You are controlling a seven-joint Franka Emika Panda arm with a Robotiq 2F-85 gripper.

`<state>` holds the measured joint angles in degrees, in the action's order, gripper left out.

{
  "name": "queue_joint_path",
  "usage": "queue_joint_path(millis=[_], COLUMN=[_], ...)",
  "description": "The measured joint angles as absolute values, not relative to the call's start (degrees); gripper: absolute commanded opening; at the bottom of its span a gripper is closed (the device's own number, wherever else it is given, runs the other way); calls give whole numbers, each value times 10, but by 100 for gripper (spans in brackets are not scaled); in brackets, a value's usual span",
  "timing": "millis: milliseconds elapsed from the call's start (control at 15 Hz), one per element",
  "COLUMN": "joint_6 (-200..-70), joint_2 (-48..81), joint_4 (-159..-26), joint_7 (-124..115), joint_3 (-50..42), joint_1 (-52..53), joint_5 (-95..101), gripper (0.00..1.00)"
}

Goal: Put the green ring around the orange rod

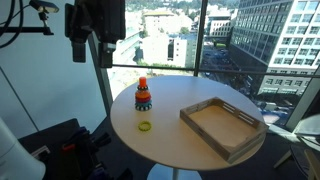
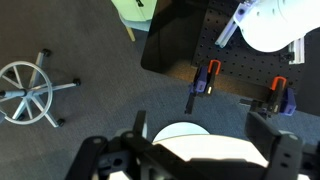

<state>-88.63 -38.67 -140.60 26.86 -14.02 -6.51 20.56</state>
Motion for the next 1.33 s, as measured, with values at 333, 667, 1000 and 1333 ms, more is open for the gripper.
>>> queue_joint_path(millis=[333, 667, 1000, 1333], joint_6=[-922, -999, -1073, -1140], joint_2=[-359, -333, -297, -242], joint_4=[-1417, -1442, -1457, -1458], joint_7=[256, 223, 197, 173], joint_3=[-139, -126, -106, -84], joint_1=[-41, -26, -21, -15], joint_5=[191, 157, 117, 84], gripper=[100, 100, 100, 100])
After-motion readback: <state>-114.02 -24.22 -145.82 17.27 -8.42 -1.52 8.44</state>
